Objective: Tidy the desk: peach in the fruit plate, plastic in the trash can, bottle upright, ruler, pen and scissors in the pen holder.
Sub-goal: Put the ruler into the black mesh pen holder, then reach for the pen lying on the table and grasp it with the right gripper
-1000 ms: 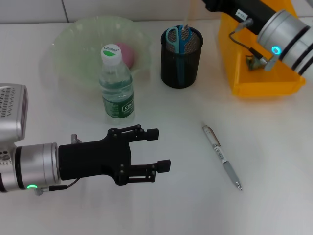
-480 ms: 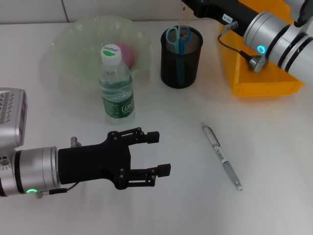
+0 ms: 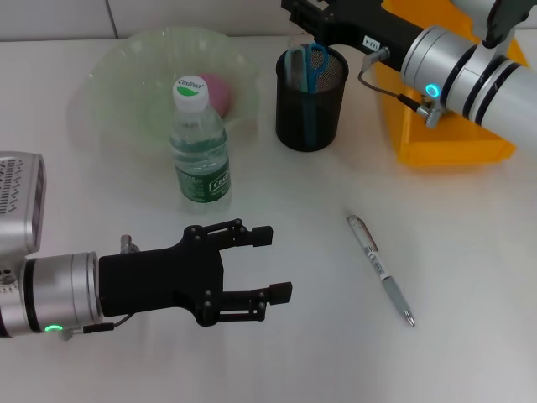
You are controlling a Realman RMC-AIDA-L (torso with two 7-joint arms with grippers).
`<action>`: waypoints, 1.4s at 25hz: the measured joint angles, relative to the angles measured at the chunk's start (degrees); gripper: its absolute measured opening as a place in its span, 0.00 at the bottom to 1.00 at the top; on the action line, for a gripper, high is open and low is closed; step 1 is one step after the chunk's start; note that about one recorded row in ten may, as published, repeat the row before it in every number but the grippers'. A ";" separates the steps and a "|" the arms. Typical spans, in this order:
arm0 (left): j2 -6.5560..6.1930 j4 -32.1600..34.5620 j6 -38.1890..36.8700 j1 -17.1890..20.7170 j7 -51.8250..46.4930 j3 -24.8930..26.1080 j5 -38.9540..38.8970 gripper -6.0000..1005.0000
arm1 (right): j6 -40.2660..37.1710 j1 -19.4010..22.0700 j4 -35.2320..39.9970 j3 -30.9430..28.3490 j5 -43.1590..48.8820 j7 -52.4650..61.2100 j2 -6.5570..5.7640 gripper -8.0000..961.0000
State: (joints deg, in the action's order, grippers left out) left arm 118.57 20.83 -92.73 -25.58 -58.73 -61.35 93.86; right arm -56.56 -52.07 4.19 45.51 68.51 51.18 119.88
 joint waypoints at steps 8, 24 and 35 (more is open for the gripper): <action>-0.01 0.00 0.00 0.19 0.03 0.13 0.00 0.81 | -0.89 0.12 0.38 0.34 0.00 0.52 -0.01 0.58; -0.21 0.55 -0.31 1.38 0.20 0.36 0.00 0.81 | -29.84 18.39 75.96 21.38 61.50 85.56 -0.85 0.64; -0.18 0.53 -0.25 1.27 0.21 0.36 0.00 0.81 | -41.99 11.96 76.84 28.90 82.70 103.69 -0.53 0.64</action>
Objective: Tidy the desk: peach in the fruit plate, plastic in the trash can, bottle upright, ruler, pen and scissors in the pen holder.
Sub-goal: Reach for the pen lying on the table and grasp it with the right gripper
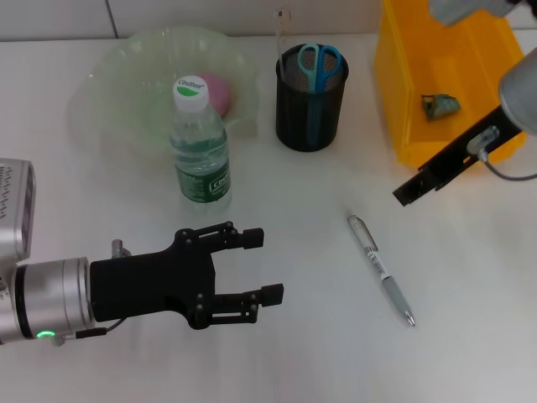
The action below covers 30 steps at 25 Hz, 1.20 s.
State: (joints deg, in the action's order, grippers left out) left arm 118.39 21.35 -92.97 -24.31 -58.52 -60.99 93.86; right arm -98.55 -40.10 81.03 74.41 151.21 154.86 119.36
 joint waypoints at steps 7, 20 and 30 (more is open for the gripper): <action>0.00 -0.02 0.54 0.06 0.53 0.07 0.00 0.81 | 7.18 1.79 -4.43 9.56 0.58 6.71 0.34 0.64; 0.02 0.02 0.70 -0.29 1.21 0.09 0.30 0.81 | 17.26 1.55 -11.78 20.98 -2.91 11.39 0.44 0.63; -0.06 -0.05 0.69 0.09 1.93 0.09 0.42 0.81 | 18.69 1.19 -13.09 22.40 -2.39 11.96 0.44 0.53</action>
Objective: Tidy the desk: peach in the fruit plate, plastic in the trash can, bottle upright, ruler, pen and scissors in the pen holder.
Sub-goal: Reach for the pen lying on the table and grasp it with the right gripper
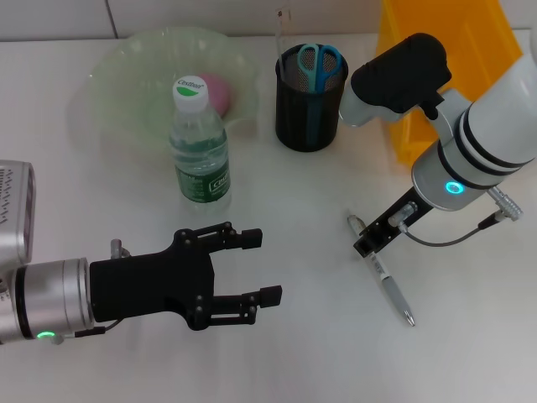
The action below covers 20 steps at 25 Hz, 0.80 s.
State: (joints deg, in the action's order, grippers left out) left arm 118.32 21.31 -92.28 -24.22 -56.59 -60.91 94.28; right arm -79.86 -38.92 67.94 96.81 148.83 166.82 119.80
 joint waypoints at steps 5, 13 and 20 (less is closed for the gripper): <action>-0.03 0.03 -0.08 0.03 0.07 0.00 0.01 0.81 | 0.76 -0.33 -1.07 0.55 0.10 0.03 -0.03 0.39; -0.03 0.05 -0.14 0.05 0.08 0.00 0.04 0.81 | 0.94 -0.42 -1.17 0.58 0.83 0.08 -0.09 0.29; -0.02 0.06 -0.04 0.05 0.17 0.00 0.03 0.81 | 1.62 -0.37 -1.77 0.55 0.85 -0.05 -0.10 0.24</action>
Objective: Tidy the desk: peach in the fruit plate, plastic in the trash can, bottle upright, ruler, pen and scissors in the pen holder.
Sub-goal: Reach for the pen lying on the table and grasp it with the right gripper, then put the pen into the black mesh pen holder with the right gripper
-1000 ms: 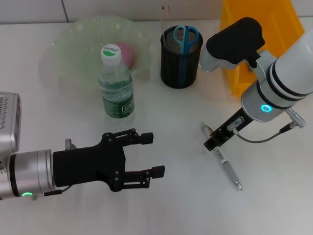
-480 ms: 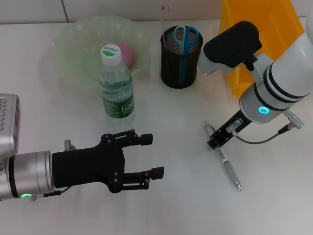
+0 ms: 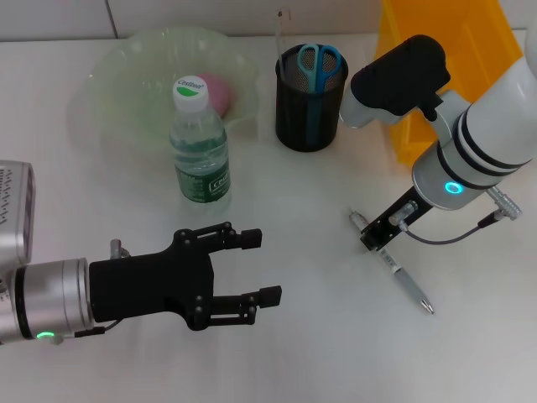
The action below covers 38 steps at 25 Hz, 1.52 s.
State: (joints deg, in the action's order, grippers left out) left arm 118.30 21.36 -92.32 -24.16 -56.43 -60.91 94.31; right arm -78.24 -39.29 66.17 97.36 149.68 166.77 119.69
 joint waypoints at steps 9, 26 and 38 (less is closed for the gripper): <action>-0.07 0.00 0.02 0.00 0.00 0.00 -0.01 0.81 | 0.09 0.55 0.51 0.03 0.00 -0.42 0.01 0.16; -0.09 0.07 -0.24 0.25 0.00 0.00 -0.19 0.81 | -0.51 5.37 9.47 -5.58 -1.01 -5.67 0.00 0.14; -0.01 0.03 -0.30 0.62 0.00 0.40 -0.46 0.81 | 9.32 14.83 11.98 -29.64 -38.01 -41.87 -0.31 0.14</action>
State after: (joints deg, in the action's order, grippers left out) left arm 118.29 21.39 -92.62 -23.54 -56.42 -60.50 93.86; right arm -68.92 -24.46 78.15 67.72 111.67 124.90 119.38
